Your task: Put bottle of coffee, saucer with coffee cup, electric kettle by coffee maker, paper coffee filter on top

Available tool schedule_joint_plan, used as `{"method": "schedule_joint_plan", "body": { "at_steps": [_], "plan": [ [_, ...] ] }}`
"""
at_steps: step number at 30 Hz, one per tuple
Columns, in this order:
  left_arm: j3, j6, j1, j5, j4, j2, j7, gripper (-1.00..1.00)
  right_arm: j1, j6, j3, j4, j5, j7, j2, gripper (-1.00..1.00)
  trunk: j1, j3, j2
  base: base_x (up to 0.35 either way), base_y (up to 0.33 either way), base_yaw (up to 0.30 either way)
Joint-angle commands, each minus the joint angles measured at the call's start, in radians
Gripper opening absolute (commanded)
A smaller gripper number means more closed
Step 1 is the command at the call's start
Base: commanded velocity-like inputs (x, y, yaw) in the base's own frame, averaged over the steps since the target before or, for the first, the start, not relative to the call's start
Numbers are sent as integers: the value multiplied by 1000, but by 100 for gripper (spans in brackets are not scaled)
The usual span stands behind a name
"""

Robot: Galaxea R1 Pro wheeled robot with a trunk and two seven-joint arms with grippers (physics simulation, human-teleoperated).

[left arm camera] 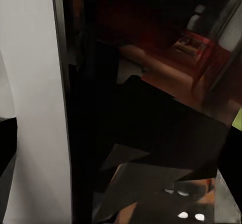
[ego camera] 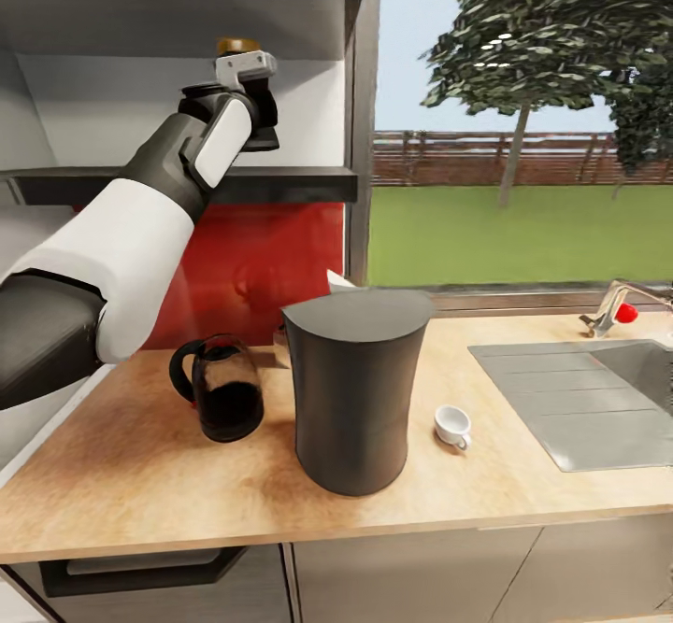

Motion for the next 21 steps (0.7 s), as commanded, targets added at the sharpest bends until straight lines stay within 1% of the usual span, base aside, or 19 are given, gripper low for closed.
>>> {"method": "schedule_joint_plan", "body": {
  "at_steps": [1, 21],
  "plan": [
    [-6, 2, -2, 9, -1, 1, 10, -100, -1, -3, -1, 1, 1, -1, 0, 100, 1, -2, -2, 0, -274, 0],
    [-5, 2, -2, 9, -1, 1, 10, -100, -1, -3, -2, 1, 1, -1, 0, 100, 1, -2, -2, 0, -274, 0]
  ]
}}
